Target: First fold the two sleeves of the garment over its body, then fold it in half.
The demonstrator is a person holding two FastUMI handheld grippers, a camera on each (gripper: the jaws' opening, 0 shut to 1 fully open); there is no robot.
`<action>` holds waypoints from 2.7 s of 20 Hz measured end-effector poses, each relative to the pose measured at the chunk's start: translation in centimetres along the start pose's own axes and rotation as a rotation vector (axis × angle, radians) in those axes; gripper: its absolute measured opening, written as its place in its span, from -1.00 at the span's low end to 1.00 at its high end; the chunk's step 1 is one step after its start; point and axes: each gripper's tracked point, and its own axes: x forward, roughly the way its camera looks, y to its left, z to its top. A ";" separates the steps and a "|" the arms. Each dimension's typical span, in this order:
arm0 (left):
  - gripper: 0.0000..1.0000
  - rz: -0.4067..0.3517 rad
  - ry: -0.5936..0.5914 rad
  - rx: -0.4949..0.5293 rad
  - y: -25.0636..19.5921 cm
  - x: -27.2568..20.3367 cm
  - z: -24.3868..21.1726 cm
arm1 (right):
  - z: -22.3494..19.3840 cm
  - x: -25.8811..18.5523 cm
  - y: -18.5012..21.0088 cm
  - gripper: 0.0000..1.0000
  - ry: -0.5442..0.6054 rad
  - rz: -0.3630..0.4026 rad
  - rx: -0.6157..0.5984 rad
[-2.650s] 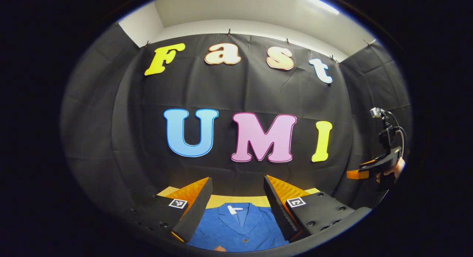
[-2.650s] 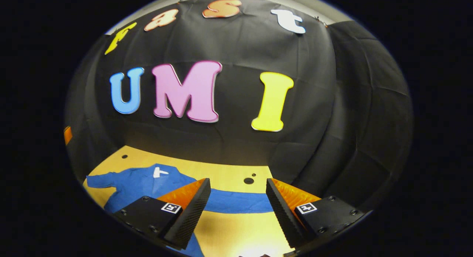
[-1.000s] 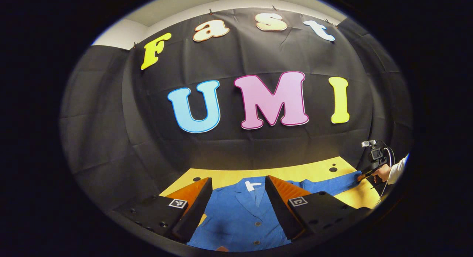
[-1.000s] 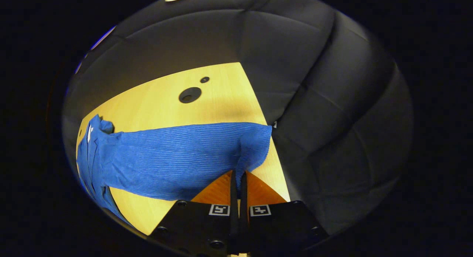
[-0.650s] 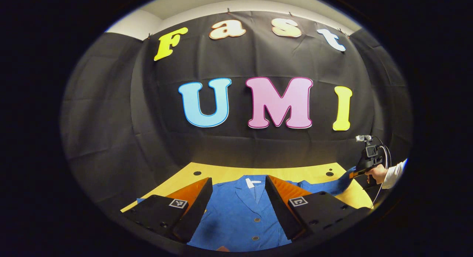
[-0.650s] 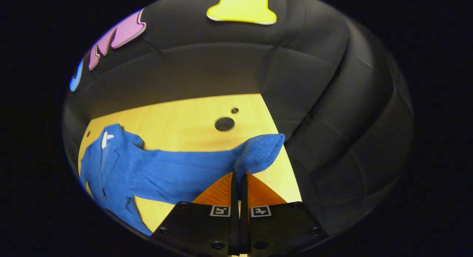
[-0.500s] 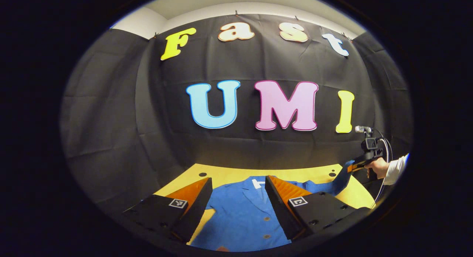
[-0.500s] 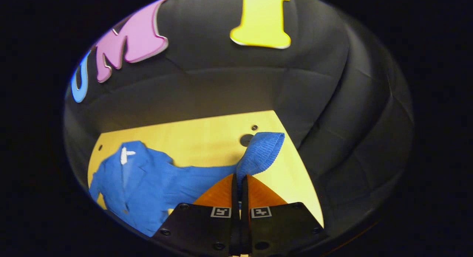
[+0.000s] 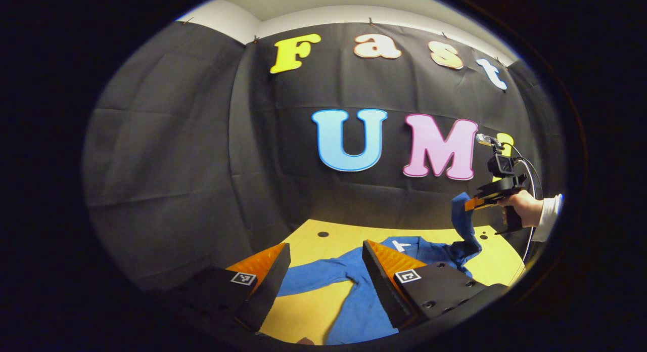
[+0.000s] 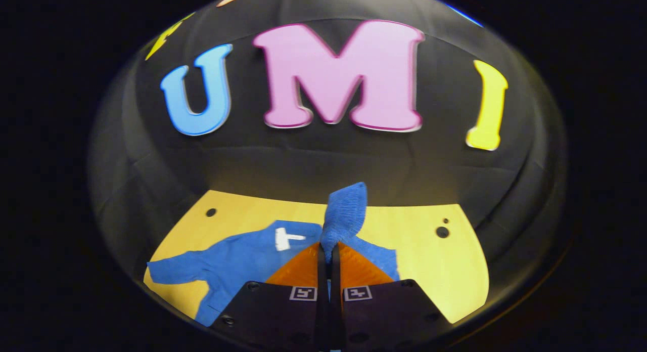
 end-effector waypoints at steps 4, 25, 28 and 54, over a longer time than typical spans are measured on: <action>0.64 0.064 0.034 -0.018 5.1 0.0 -1.2 | -3.6 3.3 10.3 -0.92 0.064 0.116 -0.051; 0.64 0.256 0.256 -0.149 13.6 0.3 -10.1 | -17.6 7.6 24.3 0.96 0.337 0.490 -0.066; 0.64 0.211 0.301 -0.190 13.6 3.3 -11.6 | -14.5 5.0 22.9 0.96 0.270 0.522 -0.098; 0.49 0.155 1.015 -0.204 15.3 20.2 -21.7 | -13.6 -9.3 7.8 0.95 0.267 0.506 0.047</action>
